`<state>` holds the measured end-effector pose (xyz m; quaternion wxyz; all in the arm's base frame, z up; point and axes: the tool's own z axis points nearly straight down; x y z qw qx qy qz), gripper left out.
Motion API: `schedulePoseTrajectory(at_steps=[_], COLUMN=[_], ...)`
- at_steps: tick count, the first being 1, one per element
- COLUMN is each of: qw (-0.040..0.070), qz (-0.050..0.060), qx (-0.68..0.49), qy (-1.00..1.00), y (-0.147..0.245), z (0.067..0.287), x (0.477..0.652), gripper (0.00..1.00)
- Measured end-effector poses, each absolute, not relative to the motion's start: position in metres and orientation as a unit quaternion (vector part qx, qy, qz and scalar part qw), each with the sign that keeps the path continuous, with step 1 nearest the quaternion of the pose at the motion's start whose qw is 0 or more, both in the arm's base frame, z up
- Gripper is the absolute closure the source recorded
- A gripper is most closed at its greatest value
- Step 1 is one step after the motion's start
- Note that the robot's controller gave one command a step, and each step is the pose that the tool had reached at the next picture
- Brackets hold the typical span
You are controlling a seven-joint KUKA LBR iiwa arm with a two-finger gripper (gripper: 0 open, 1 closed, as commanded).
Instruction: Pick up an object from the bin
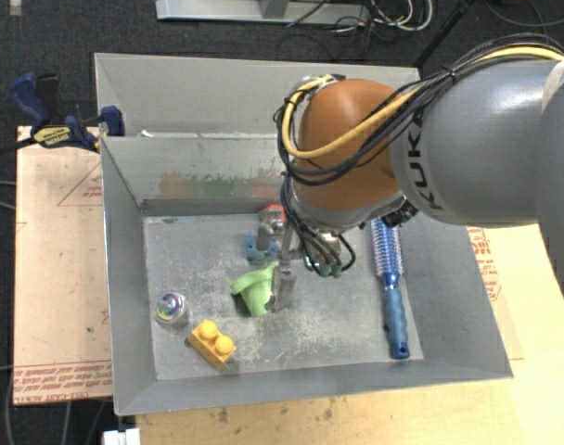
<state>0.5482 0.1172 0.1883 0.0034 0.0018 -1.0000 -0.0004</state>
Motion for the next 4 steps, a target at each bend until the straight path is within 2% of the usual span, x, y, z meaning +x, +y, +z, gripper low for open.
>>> schedulePoseTrajectory(at_steps=[1,2,3,4], qw=[0.0,-0.003,-0.005,-0.004], qz=[0.0,-0.002,-0.001,-0.001], qx=[-0.065,-0.065,-0.046,-0.039], qy=[-0.998,-0.998,-0.999,-0.999], y=[0.076,0.077,0.056,0.064], z=[0.068,0.073,0.197,0.24], x=[0.585,0.586,0.566,0.569], gripper=[0.0,1.0,1.0,1.0])
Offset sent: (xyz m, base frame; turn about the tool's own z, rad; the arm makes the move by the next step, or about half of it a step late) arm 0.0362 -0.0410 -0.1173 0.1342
